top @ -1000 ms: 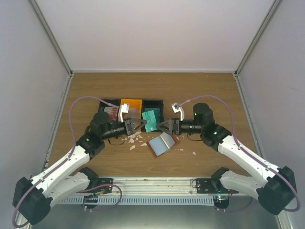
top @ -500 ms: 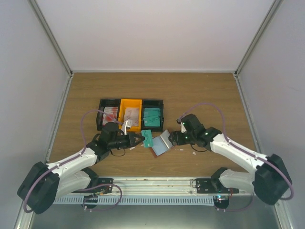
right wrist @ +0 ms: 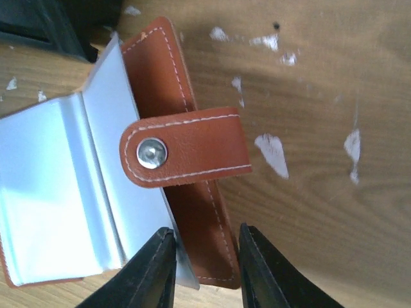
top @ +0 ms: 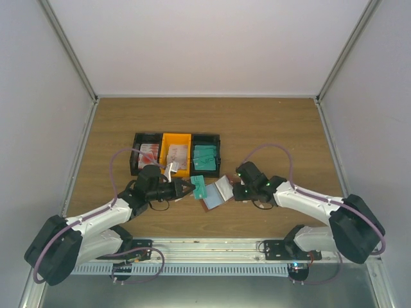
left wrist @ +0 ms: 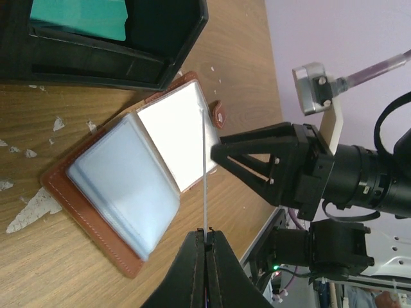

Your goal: Put the credit cards into the card holder

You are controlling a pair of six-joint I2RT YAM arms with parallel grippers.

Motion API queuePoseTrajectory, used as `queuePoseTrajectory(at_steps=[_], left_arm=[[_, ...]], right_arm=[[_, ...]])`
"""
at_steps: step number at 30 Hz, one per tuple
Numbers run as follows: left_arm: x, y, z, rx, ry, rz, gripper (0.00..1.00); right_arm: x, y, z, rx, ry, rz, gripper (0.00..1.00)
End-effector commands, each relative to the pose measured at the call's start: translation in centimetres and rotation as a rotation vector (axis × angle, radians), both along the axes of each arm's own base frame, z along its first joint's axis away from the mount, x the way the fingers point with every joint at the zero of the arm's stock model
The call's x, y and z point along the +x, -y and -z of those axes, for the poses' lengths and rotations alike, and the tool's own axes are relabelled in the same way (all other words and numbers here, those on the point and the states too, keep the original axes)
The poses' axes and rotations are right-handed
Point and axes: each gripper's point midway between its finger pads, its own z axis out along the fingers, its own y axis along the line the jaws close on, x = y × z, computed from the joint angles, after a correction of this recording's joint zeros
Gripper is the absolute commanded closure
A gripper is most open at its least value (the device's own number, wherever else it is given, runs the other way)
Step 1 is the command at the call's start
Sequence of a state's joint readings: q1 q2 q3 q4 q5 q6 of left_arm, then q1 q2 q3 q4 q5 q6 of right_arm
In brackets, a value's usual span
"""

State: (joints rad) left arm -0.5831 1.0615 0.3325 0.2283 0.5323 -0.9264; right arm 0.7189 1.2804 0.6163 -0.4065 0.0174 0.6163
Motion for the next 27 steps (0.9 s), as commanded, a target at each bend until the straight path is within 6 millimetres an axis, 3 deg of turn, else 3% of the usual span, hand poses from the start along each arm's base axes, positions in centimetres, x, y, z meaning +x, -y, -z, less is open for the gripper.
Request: queuePoseTrajectory(at_steps=[1,5,10,13,15,18,20,24,27], left_arm=[[0.2,0.1,-0.2,0.008,0.046,0.003,1.0],[0.2,0.1,-0.1,0.017,0.048,0.009,1.0],[0.1,0.2,-0.5,0.006,0.052,0.017,1.0],[0.1,0.4,-1.4,-0.007,0.069,0.029,1.0],[0.2,0.7,-2.1,-0.019,0.083,0.04,1.0],[0.1,1.2,-3.4,-0.052,0.105,0.071,1.0],[-0.2,1.6,-4.2,-0.083,0.11,0.095,1.0],[-0.7,2.4,-6.1,-0.163,0.109,0.145,1.0],[-1.3,2.9,-7.8,-0.226,0.112,0.188,1.0]], right_arm=[[-0.9,-0.6,0.3,0.083,-0.008,0.077,0.75],[-2.6,-0.5,0.9,0.104,-0.077,0.136,0.82],[-4.1,-1.4,-0.2,0.163,-0.115,0.133,0.79],[-2.9,-0.9,-3.1,0.18,-0.036,0.174,0.54],[-2.1,-0.8,-6.0,0.226,0.04,0.192,0.43],[-1.7,-1.6,-9.5,0.326,0.123,0.152,0.39],[-2.1,-3.2,-11.4,0.423,0.149,0.067,0.38],[-3.9,-7.3,-13.7,0.643,0.127,-0.132,0.33],[-4.4,-8.8,-14.7,0.77,0.114,-0.177,0.3]])
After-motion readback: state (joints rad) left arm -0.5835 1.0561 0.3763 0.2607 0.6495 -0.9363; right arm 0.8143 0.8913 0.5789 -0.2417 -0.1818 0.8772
